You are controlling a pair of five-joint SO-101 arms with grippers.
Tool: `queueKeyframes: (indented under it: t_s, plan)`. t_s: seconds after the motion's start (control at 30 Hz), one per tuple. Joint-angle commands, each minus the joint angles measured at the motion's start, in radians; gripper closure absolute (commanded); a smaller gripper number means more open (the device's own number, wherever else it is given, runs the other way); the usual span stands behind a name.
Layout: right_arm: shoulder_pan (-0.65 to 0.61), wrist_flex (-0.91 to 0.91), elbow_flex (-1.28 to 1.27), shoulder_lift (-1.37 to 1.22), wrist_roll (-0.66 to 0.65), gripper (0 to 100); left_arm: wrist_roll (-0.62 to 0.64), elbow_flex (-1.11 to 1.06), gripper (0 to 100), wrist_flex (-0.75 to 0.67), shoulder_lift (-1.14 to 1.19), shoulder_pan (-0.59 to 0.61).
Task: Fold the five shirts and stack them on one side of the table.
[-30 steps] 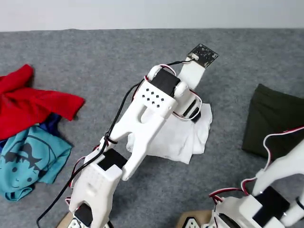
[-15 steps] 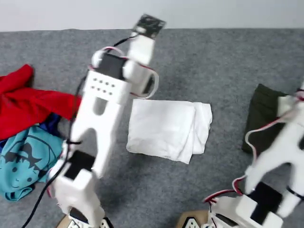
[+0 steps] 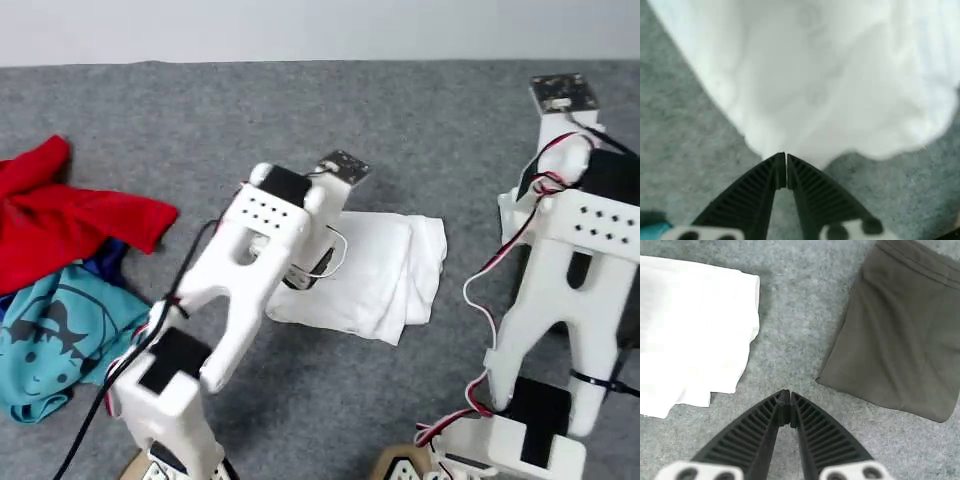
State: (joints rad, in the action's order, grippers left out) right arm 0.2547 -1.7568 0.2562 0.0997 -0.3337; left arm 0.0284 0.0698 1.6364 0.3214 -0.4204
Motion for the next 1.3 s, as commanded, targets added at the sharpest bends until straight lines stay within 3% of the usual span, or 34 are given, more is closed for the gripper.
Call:
queueKeyframes:
  t_s: [0.0, 0.23, 0.4, 0.7, 1.03, 1.27]
  plan:
    - [0.041, -0.038, 0.006, 0.045, 0.008, 98.9, -0.008, 0.002, 99, -0.044, 0.097, -0.043]
    - [0.136, -0.038, 0.006, 0.045, 0.002, 98.9, -0.008, 0.005, 99, 0.020, 0.204, -0.210]
    - [0.163, -0.039, 0.006, 0.045, 0.000, 98.9, -0.009, 0.076, 99, 0.083, 0.121, -0.196]
    - [0.108, -0.039, 0.006, 0.039, 0.009, 98.8, -0.055, 0.214, 99, 0.118, -0.058, 0.043]
    - [-0.223, -0.005, 0.006, -0.051, 0.213, 95.7, -0.060, 0.071, 99, 0.120, -0.358, 0.410]
    - [-0.343, 0.171, 0.014, -0.312, 0.305, 88.7, -0.133, -0.053, 99, 0.118, -0.451, 0.667]
